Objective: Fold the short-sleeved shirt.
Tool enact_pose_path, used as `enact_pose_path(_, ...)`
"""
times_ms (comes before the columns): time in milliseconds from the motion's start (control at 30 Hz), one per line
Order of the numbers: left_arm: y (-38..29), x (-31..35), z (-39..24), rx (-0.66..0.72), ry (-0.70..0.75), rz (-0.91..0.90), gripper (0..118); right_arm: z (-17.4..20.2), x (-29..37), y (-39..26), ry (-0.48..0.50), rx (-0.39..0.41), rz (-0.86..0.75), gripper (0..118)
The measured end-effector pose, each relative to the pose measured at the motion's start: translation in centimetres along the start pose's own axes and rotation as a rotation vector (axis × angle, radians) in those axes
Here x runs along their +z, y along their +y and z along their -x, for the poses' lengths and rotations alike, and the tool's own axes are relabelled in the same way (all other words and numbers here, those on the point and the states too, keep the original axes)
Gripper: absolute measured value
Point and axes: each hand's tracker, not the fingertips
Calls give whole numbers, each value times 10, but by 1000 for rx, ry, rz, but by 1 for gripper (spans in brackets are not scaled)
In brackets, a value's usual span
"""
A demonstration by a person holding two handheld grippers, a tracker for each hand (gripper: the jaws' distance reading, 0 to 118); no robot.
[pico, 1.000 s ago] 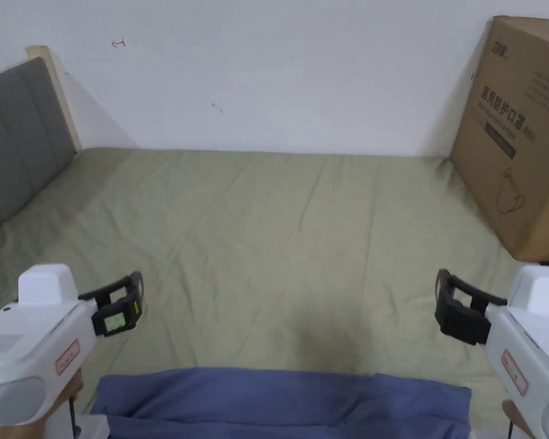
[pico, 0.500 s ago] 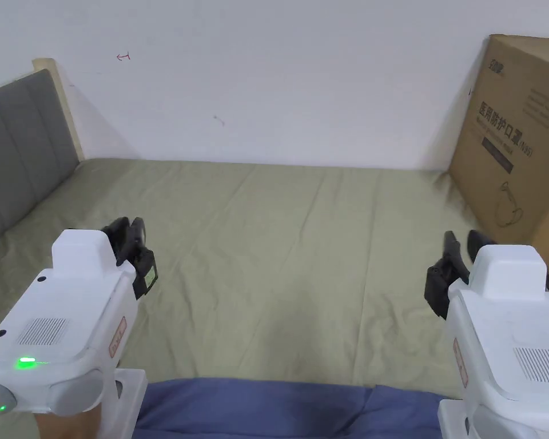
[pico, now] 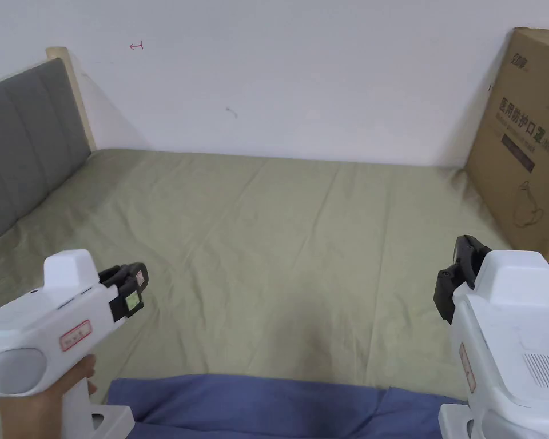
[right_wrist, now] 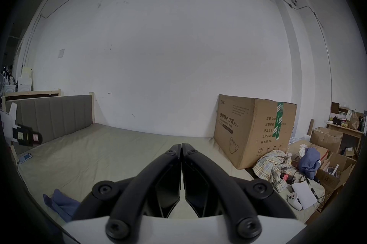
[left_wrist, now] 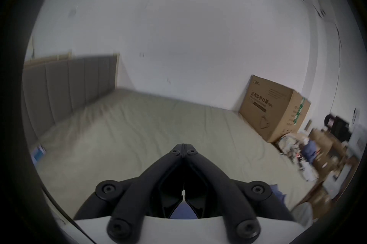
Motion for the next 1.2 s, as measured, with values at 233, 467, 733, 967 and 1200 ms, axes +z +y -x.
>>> enact_pose_path(233,-33,-32,98,153,-28,305,0,10,-18,-9,19,7,51,0)
enact_pose_path(467,-74,-47,154,309,-79,482,0,23,-40,-20,32,24,100,0)
enact_pose_path(733,-108,-79,181,324,-72,600,89,41,-59,-33,54,50,156,0)
enact_pose_path(967,-134,-113,201,354,-72,684,64,48,-67,-41,61,69,186,0)
enact_pose_path(1200,-144,-124,182,352,-110,710,13,37,-66,-38,47,57,188,0)
